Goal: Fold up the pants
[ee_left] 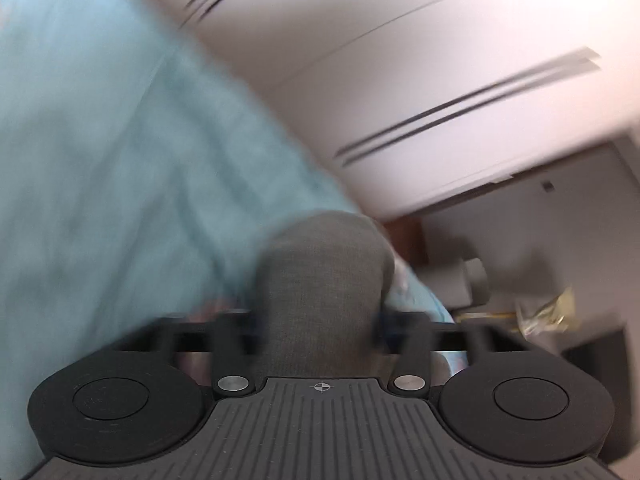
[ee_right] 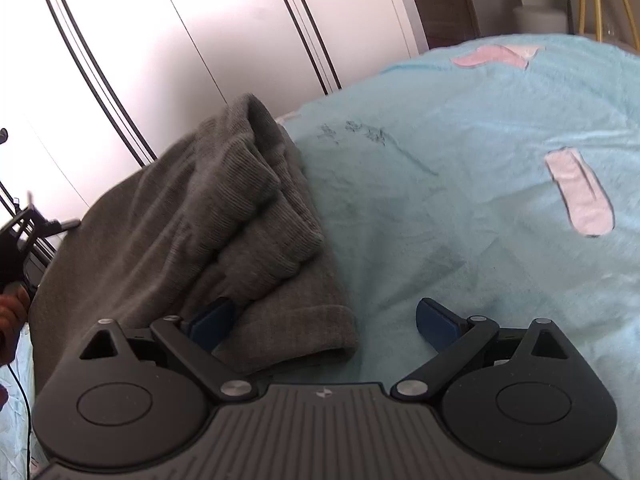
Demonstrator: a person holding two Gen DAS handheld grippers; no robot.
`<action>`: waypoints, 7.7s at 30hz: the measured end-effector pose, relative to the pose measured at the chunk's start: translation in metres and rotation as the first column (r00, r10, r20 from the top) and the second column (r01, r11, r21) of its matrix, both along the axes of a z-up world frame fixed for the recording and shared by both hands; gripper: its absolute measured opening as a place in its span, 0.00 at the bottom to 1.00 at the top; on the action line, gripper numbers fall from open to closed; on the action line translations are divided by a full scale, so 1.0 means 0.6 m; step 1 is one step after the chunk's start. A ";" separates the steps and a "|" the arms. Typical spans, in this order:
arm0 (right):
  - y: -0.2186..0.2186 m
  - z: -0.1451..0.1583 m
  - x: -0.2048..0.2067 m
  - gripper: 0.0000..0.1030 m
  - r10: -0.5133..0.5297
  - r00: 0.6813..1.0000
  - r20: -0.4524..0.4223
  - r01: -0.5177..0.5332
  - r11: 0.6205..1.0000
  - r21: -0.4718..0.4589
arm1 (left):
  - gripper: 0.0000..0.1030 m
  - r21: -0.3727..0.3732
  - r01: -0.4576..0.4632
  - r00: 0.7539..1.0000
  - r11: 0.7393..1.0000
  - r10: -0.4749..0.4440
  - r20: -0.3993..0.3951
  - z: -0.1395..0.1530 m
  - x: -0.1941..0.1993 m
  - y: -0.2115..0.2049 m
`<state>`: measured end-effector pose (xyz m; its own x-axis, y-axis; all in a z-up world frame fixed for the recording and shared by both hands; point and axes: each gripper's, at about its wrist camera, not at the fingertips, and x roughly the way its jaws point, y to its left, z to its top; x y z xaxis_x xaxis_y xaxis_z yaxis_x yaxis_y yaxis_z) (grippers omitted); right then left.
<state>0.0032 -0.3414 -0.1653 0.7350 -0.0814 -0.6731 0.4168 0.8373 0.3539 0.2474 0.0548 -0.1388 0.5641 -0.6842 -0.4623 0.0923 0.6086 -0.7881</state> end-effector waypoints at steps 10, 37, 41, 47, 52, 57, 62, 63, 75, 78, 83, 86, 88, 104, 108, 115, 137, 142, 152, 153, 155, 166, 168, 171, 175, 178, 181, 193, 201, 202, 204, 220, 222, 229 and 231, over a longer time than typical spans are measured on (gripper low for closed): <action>-0.005 -0.004 0.008 0.95 0.047 0.998 0.042 -0.047 0.999 -0.003 | 0.67 0.435 -0.272 0.951 0.858 0.172 0.256 0.067 -0.067 -0.026; 0.028 0.037 -0.037 0.95 -0.029 0.994 -0.106 0.031 0.999 0.011 | 0.92 0.771 -0.024 0.998 0.637 -0.033 0.058 0.077 -0.350 -0.065; 0.083 0.054 -0.075 0.95 0.017 0.965 -0.263 -0.016 1.000 0.006 | 0.97 0.706 0.000 1.000 0.709 0.004 -0.004 0.109 -0.394 -0.068; 0.169 0.129 -0.092 0.95 0.095 0.937 -0.336 -0.153 0.977 -0.151 | 0.97 0.710 0.108 0.991 0.696 -0.015 -0.136 0.109 -0.442 -0.123; 0.192 0.183 -0.082 0.95 0.151 0.919 -0.365 -0.192 0.978 -0.078 | 0.97 0.774 0.145 0.988 0.616 -0.047 -0.148 0.131 -0.470 -0.156; 0.208 0.216 -0.058 0.95 0.142 0.904 -0.403 -0.210 0.969 -0.130 | 0.97 0.831 0.179 0.984 0.526 -0.103 -0.147 0.162 -0.463 -0.174; 0.215 0.233 -0.042 0.95 0.139 0.902 -0.409 -0.225 0.959 -0.170 | 0.97 0.788 0.180 0.983 0.589 -0.069 -0.173 0.175 -0.449 -0.160; 0.217 0.235 -0.039 0.95 0.150 0.901 -0.408 -0.234 0.958 -0.165 | 0.97 0.782 0.188 0.980 0.594 -0.067 -0.185 0.174 -0.446 -0.159; 0.237 0.228 -0.003 0.95 0.166 0.874 -0.456 -0.278 0.942 -0.190 | 0.97 0.792 0.205 0.976 0.576 -0.058 -0.211 0.164 -0.429 -0.168; 0.237 0.225 0.000 0.95 0.161 0.872 -0.462 -0.276 0.942 -0.193 | 0.97 0.788 0.201 0.976 0.582 -0.052 -0.211 0.164 -0.428 -0.167; 0.235 0.224 0.002 0.95 0.165 0.870 -0.465 -0.281 0.940 -0.191 | 0.97 0.784 0.196 0.977 0.589 -0.044 -0.211 0.167 -0.425 -0.164; 0.236 0.224 0.002 0.95 0.168 0.870 -0.464 -0.285 0.938 -0.196 | 0.97 0.787 0.187 0.978 0.587 -0.037 -0.205 0.170 -0.425 -0.163; 0.235 0.224 0.002 0.95 0.166 0.870 -0.463 -0.284 0.938 -0.197 | 0.97 0.785 0.182 0.978 0.593 -0.029 -0.205 0.170 -0.424 -0.161; 0.226 0.225 -0.001 0.95 0.165 0.866 -0.472 -0.281 0.941 -0.188 | 0.97 0.792 0.161 0.984 0.588 -0.030 -0.178 0.187 -0.426 -0.170; 0.226 0.228 -0.002 0.95 0.168 0.863 -0.477 -0.286 0.940 -0.187 | 0.97 0.796 0.168 0.983 0.582 -0.034 -0.183 0.194 -0.425 -0.171; 0.222 0.237 0.008 0.95 0.168 0.836 -0.523 -0.294 0.941 -0.166 | 0.97 0.789 0.210 0.971 0.578 -0.033 -0.235 0.213 -0.414 -0.174; 0.214 0.277 0.023 0.95 0.184 0.820 -0.542 -0.312 0.937 -0.155 | 0.97 0.812 0.212 0.972 0.543 -0.027 -0.235 0.242 -0.405 -0.184; 0.216 0.275 0.024 0.95 0.188 0.818 -0.544 -0.319 0.935 -0.156 | 0.97 0.804 0.219 0.969 0.553 -0.027 -0.246 0.238 -0.404 -0.181; 0.218 0.273 0.025 0.95 0.196 0.817 -0.543 -0.322 0.935 -0.147 | 0.97 0.804 0.217 0.969 0.553 -0.021 -0.247 0.235 -0.401 -0.180; 0.218 0.273 0.026 0.95 0.195 0.816 -0.544 -0.322 0.935 -0.147 | 0.97 0.804 0.219 0.968 0.553 -0.022 -0.248 0.235 -0.401 -0.180; 0.218 0.273 0.026 0.95 0.196 0.816 -0.544 -0.322 0.935 -0.147 | 0.97 0.804 0.219 0.968 0.553 -0.024 -0.248 0.234 -0.401 -0.179; 0.215 0.270 0.027 0.95 0.205 0.817 -0.539 -0.324 0.937 -0.134 | 0.97 0.803 0.225 0.967 0.552 -0.024 -0.254 0.231 -0.400 -0.180; 0.214 0.270 0.026 0.95 0.203 0.819 -0.537 -0.321 0.937 -0.135 | 0.97 0.803 0.227 0.966 0.550 -0.024 -0.257 0.229 -0.399 -0.181; 0.214 0.269 0.027 0.95 0.203 0.818 -0.539 -0.322 0.937 -0.137 | 0.97 0.803 0.227 0.966 0.551 -0.024 -0.257 0.228 -0.399 -0.181; 0.211 0.267 0.026 0.95 0.194 0.819 -0.541 -0.315 0.938 -0.141 | 0.97 0.803 0.229 0.966 0.551 -0.024 -0.259 0.226 -0.399 -0.182; 0.209 0.267 0.025 0.95 0.193 0.820 -0.539 -0.312 0.940 -0.139 | 0.97 0.799 0.229 0.966 0.555 -0.027 -0.258 0.226 -0.399 -0.182; 0.208 0.266 0.024 0.95 0.193 0.821 -0.537 -0.312 0.940 -0.139 | 0.97 0.797 0.233 0.965 0.558 -0.029 -0.262 0.224 -0.399 -0.182; 0.208 0.260 0.023 0.95 0.197 0.823 -0.532 -0.312 0.941 -0.135 | 0.97 0.793 0.231 0.965 0.563 -0.030 -0.259 0.222 -0.400 -0.182; 0.206 0.257 0.016 0.95 0.205 0.838 -0.506 -0.307 0.943 -0.127 | 0.97 0.786 0.228 0.965 0.574 -0.027 -0.260 0.215 -0.402 -0.179; 0.207 0.256 0.015 0.95 0.206 0.838 -0.506 -0.308 0.943 -0.127 | 0.97 0.786 0.227 0.966 0.575 -0.027 -0.259 0.215 -0.403 -0.179; 0.208 0.255 0.015 0.95 0.208 0.837 -0.506 -0.311 0.942 -0.126 | 0.97 0.787 0.224 0.966 0.574 -0.026 -0.257 0.215 -0.403 -0.179; 0.206 0.253 0.013 0.95 0.206 0.847 -0.490 -0.309 0.941 -0.137 | 0.97 0.785 0.213 0.970 0.581 -0.033 -0.239 0.213 -0.405 -0.181; 0.205 0.253 0.013 0.95 0.203 0.849 -0.489 -0.303 0.944 -0.134 | 0.97 0.785 0.213 0.971 0.582 -0.034 -0.238 0.213 -0.404 -0.181; 0.207 0.250 0.013 0.95 0.203 0.848 -0.490 -0.302 0.944 -0.130 | 0.97 0.783 0.208 0.971 0.587 -0.027 -0.238 0.211 -0.405 -0.178; 0.210 0.251 0.013 0.95 0.204 0.848 -0.489 -0.304 0.943 -0.134 | 0.97 0.782 0.208 0.971 0.588 -0.025 -0.239 0.211 -0.404 -0.176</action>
